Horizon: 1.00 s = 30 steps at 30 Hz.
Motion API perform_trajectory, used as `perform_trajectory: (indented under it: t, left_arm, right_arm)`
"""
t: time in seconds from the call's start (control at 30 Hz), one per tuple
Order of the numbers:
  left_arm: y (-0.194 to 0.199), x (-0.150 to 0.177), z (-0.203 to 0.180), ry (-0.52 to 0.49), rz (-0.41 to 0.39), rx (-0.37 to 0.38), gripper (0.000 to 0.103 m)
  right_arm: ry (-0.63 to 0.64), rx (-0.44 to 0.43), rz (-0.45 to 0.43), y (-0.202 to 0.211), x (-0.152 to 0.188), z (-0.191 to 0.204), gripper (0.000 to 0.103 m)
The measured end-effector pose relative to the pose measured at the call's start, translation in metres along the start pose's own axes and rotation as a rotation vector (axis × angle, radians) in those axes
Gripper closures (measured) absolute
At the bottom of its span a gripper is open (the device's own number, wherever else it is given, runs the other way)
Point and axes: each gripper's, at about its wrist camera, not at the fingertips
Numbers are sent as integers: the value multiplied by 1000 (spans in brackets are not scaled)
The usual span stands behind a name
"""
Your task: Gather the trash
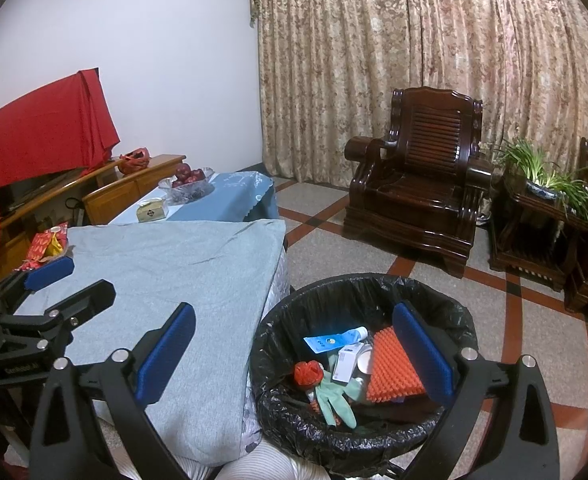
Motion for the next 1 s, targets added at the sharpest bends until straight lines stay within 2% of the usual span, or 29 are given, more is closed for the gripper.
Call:
perform_trajectory:
  t: [1.0]
  left_arm:
    - [-1, 1, 2, -1, 5, -1, 6]
  right_arm:
    - [-3, 0, 3, -1, 1, 0, 6]
Point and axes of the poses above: each gripper's, at about its wrist camera, not at the fingertips, and y roughly against the way its jaws point, z to its left, x to its underside, and after that the axes turned 3 degrees about -z, right-handed
